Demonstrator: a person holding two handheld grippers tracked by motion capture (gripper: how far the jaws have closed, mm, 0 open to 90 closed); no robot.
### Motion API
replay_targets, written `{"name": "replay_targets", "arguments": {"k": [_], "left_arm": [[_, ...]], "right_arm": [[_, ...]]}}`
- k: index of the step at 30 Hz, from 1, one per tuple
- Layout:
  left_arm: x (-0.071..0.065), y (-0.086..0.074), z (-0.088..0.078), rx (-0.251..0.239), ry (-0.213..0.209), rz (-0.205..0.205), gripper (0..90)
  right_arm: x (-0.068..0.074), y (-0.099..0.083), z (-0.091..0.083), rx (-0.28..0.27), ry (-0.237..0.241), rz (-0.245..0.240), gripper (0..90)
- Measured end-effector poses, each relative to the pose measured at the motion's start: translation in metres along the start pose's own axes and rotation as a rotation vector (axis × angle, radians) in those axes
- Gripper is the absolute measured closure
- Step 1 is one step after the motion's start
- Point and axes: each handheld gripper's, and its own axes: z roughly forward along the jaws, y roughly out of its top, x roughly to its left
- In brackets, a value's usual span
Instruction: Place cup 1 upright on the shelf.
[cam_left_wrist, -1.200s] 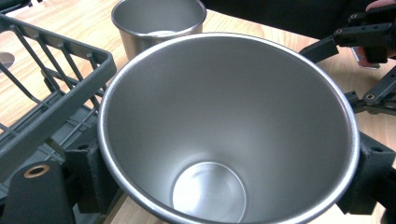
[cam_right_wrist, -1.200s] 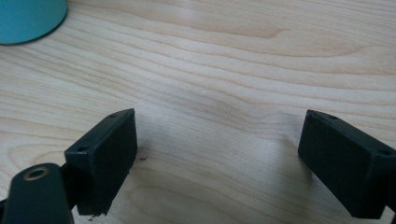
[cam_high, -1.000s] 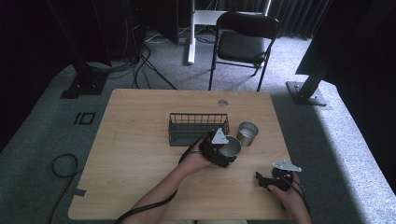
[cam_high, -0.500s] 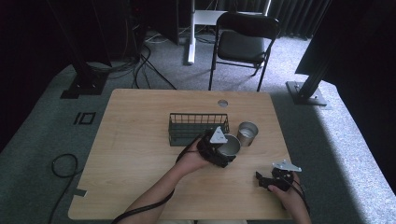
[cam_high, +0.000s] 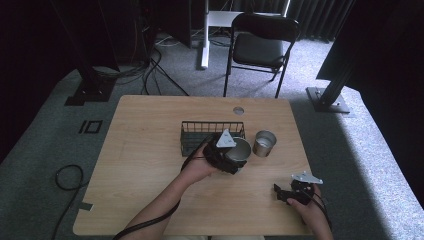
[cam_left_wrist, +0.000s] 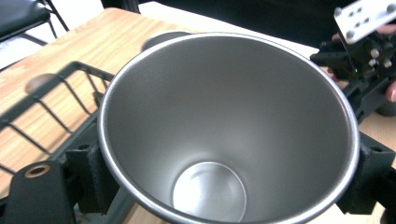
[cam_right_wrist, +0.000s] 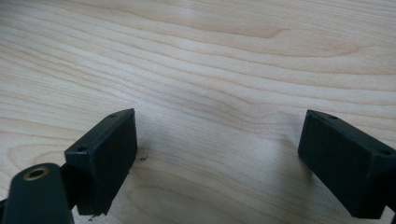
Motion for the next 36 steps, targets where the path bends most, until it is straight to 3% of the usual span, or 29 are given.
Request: {"name": "replay_targets", "arguments": {"k": [8,24,36], "left_arm": [[0.008,0.009,-0.016,-0.011,0.077,-0.017,14.3],[0.027,0.02,-0.045,-0.079,0.167,-0.078,14.3],[0.051,0.019,-0.062,-0.119,0.287,-0.167,14.3]], "right_arm": [[0.0,0.0,0.0,0.0,0.0,0.0,11.3],[0.0,0.0,0.0,0.0,0.0,0.001,11.3],[0.0,0.0,0.0,0.001,0.0,0.0,11.3]]}}
